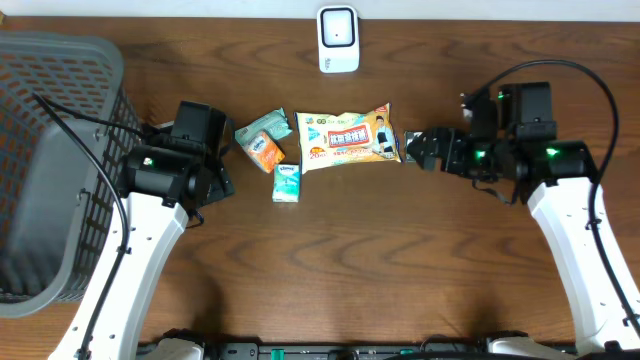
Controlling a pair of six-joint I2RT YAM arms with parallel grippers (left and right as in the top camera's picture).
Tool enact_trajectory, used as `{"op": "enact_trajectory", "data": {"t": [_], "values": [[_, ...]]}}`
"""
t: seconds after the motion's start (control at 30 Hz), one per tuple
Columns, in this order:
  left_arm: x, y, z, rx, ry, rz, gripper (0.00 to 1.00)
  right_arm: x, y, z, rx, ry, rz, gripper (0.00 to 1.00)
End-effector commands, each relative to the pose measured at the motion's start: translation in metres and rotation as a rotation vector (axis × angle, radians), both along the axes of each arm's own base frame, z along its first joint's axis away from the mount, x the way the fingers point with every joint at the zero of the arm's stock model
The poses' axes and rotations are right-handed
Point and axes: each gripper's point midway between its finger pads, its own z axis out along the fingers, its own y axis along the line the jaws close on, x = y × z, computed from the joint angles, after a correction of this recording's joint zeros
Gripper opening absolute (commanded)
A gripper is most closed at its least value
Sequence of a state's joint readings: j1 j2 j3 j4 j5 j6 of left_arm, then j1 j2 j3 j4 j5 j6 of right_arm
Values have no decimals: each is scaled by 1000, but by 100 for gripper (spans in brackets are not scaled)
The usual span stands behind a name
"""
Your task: Scan the item barcode
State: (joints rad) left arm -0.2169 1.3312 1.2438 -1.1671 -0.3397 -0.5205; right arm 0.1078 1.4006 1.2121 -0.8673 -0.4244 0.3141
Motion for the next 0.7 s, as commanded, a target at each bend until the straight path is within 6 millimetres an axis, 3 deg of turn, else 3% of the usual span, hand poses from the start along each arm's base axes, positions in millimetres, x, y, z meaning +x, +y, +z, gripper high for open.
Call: {"op": "enact_trajectory", "data": {"t": [0.0, 0.13, 0.23, 0.4, 0.5, 0.67], "values": [[0, 4, 3, 9, -12, 13, 98, -6, 18, -4, -2, 11, 54, 96], [0, 4, 3, 9, -12, 13, 98, -11, 37, -7, -15, -11, 131, 90], [0, 4, 3, 9, -12, 13, 98, -11, 50, -4, -10, -36, 167, 99], [0, 4, 3, 9, -12, 13, 97, -9, 70, 8, 54, -89, 223, 99], [0, 4, 3, 9, -12, 13, 98, -2, 74, 13, 112, -71, 150, 99], [0, 4, 3, 9, -12, 13, 98, -2, 81, -2, 41, -58, 146, 99]]}}
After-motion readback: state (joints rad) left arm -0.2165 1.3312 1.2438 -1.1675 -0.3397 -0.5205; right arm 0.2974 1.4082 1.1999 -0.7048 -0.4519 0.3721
